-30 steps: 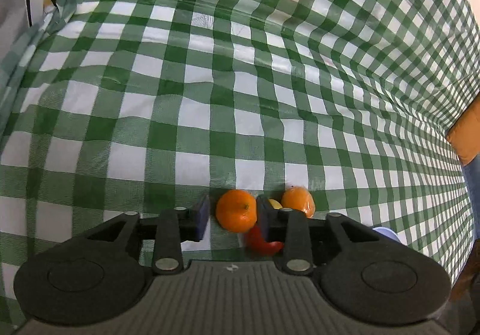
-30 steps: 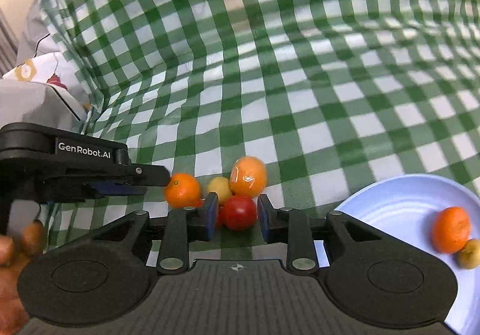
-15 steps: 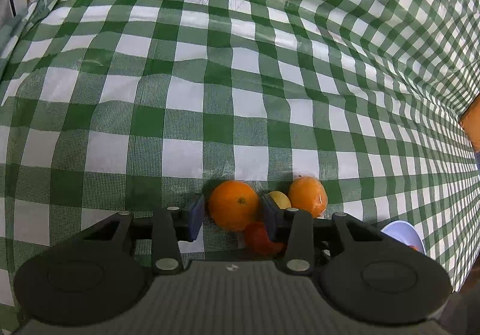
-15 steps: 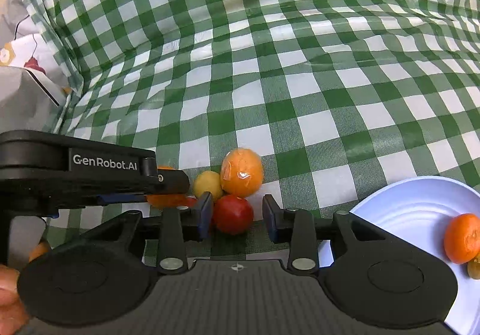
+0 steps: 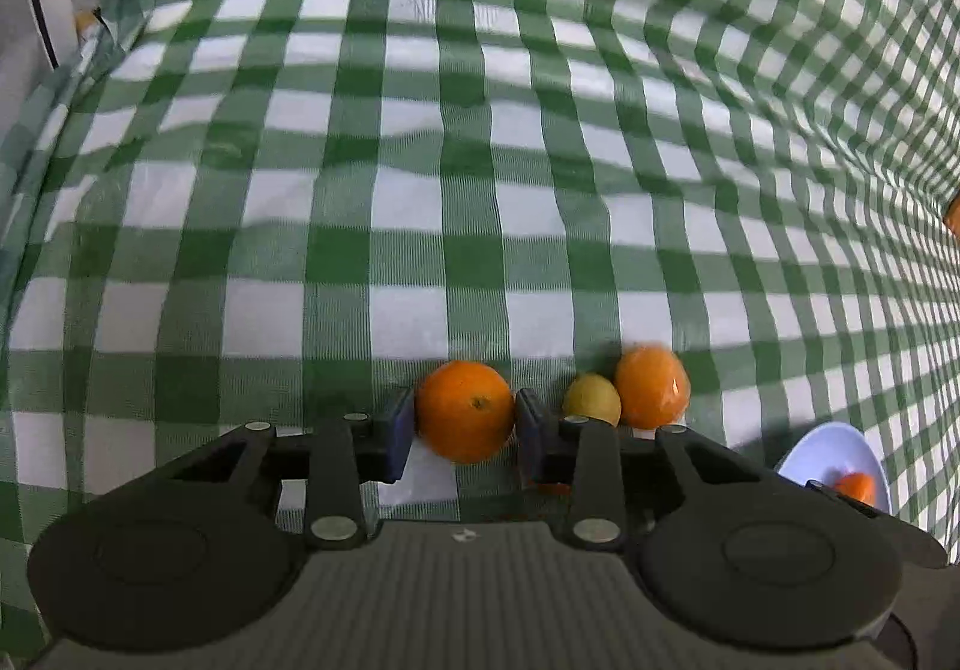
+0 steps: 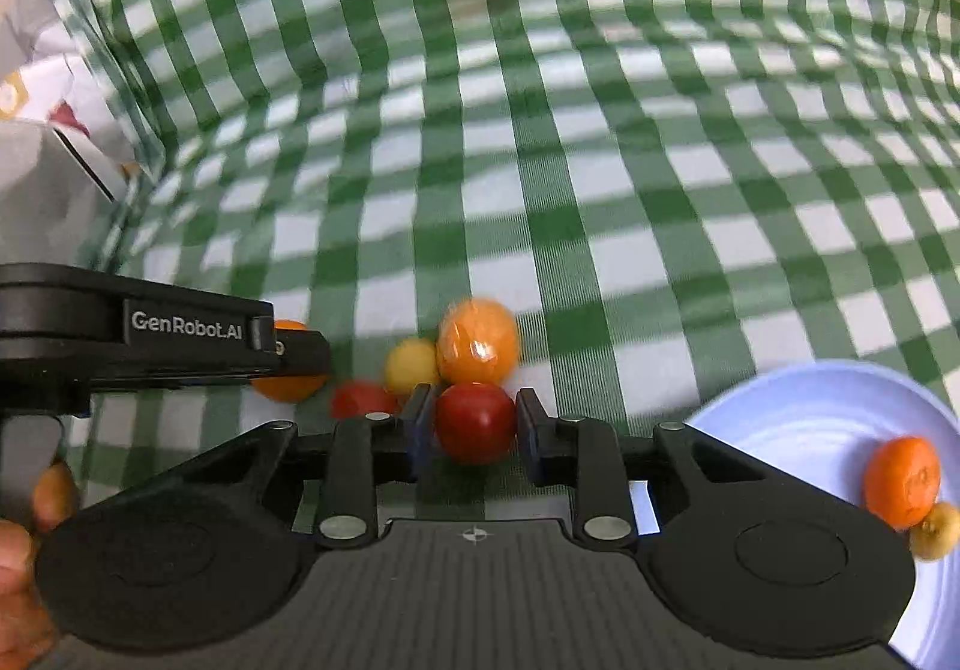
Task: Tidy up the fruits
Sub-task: 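Grasp a red tomato with the right tool while the left tool grasps a tangerine, then carry the tangerine and red tomato over the blue plate with both tools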
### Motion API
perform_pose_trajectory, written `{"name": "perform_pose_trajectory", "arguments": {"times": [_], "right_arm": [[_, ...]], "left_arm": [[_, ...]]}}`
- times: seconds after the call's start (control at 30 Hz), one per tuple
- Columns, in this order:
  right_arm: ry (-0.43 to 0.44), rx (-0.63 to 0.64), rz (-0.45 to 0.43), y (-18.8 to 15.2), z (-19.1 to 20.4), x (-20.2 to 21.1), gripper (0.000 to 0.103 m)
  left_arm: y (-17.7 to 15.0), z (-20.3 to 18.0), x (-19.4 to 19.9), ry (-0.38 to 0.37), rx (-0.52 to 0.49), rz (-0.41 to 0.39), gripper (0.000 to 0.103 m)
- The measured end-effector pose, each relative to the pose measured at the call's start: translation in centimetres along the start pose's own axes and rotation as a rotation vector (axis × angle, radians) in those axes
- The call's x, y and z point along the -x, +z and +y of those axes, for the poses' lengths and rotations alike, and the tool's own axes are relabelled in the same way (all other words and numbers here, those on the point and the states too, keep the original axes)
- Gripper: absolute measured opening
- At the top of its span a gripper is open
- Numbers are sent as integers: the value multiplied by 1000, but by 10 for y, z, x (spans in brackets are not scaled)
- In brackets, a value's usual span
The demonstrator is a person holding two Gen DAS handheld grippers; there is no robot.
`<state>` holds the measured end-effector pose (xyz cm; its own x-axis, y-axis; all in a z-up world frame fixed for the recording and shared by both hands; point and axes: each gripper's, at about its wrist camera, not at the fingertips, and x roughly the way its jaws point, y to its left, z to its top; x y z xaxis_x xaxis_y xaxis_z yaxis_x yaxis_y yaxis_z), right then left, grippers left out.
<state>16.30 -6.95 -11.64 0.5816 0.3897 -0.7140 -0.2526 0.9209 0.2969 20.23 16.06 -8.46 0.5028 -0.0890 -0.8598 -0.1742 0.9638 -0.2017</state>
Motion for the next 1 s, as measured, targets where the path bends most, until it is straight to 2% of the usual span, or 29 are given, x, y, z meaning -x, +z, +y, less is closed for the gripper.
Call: {"name": "perform_pose_trajectory", "arguments": {"times": [0.07, 0.37, 0.63, 0.83, 1.0], "right_arm": [[-7, -11, 15, -1, -1, -2, 30], [-3, 17, -40, 9, 8, 20, 30], [-5, 68, -106, 15, 5, 61, 30], [0, 88, -144, 13, -7, 95, 31], [-7, 116, -158, 7, -22, 116, 31]], "left_arm": [[0, 0, 0, 0, -1, -2, 40], [-2, -7, 22, 5, -31, -71, 39], [-9, -14, 55, 17, -63, -127, 39], [-22, -35, 71, 15, -155, -135, 39], [-29, -56, 69, 15, -213, -133, 39]]}}
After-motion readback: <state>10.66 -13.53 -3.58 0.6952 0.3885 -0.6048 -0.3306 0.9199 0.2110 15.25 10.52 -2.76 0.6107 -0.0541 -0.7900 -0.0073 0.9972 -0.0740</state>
